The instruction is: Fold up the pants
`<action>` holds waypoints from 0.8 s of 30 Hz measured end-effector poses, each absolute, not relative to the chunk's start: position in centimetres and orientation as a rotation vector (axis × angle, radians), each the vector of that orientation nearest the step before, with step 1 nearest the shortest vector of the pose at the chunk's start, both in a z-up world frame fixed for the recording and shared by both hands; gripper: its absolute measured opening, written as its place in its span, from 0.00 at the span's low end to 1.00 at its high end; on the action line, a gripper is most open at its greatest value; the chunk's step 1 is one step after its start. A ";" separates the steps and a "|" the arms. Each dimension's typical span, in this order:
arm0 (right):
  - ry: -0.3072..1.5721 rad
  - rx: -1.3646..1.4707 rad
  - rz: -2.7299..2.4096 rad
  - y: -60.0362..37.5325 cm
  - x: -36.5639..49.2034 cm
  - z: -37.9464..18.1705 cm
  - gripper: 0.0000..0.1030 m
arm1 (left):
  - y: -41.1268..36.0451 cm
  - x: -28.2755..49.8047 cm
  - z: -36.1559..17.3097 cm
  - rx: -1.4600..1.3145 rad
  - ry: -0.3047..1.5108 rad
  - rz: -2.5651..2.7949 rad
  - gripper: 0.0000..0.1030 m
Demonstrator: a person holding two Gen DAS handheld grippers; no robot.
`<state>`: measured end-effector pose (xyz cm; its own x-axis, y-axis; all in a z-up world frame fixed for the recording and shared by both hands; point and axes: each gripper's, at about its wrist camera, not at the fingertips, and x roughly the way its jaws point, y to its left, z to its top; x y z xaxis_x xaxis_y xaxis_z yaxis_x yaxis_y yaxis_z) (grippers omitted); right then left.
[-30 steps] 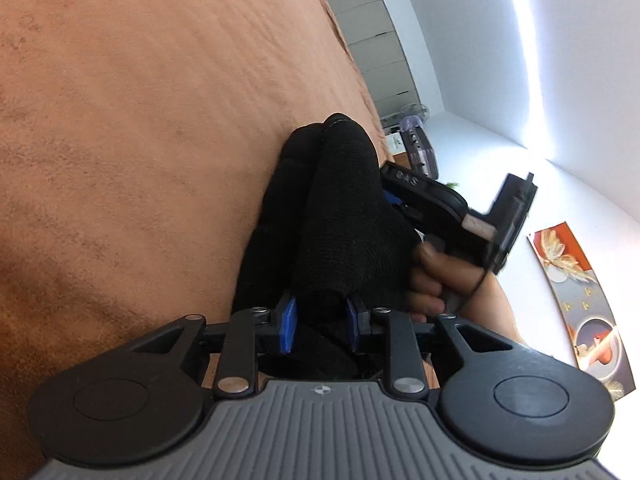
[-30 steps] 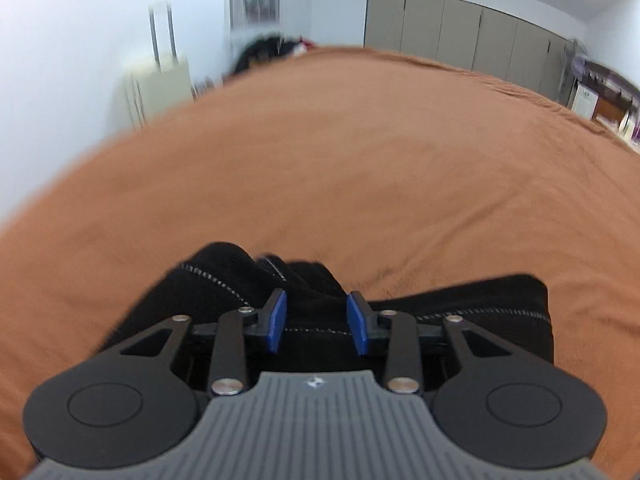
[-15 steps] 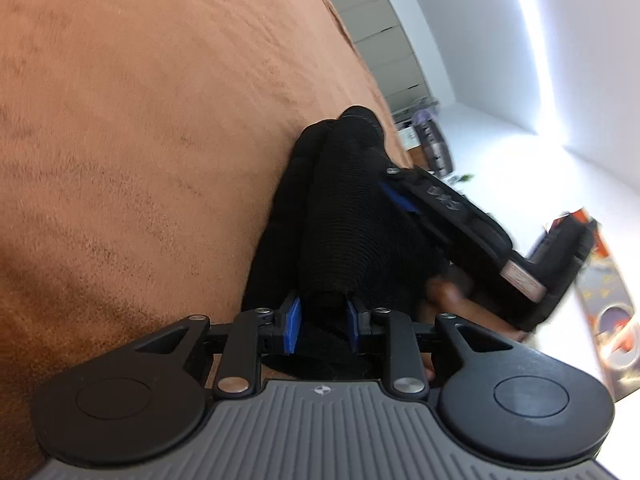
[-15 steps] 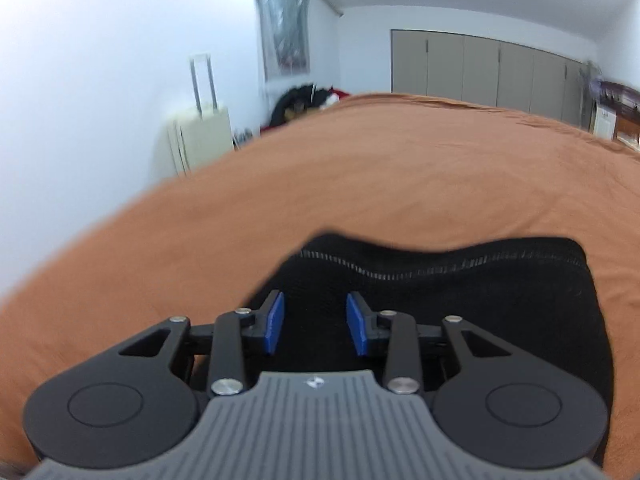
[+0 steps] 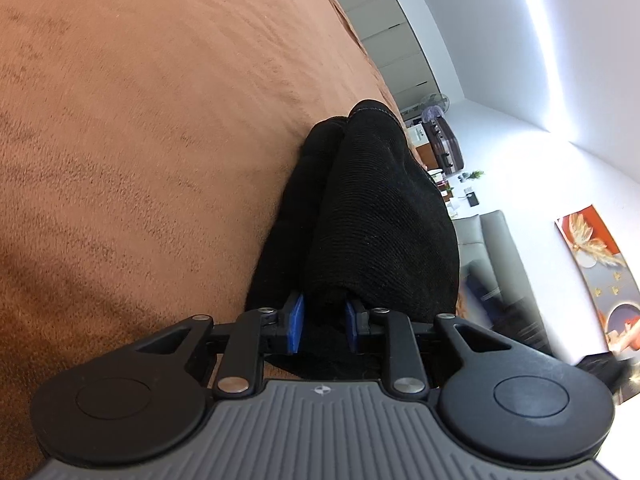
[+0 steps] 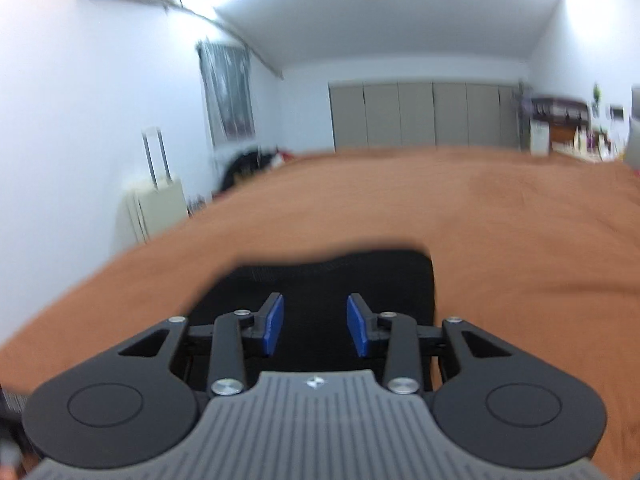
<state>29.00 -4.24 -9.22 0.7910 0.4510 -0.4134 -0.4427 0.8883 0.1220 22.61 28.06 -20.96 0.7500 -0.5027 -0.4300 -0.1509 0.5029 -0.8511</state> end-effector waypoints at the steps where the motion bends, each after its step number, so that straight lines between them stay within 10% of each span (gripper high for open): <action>1: 0.506 -0.011 0.492 -4.1 29.0 -10.9 0.32 | 27.8 22.7 -20.6 -1.025 0.730 -0.233 0.28; 24: 0.595 -0.051 0.547 -7.8 21.2 -13.9 0.39 | 24.5 21.1 -14.2 -0.564 0.746 -0.065 0.36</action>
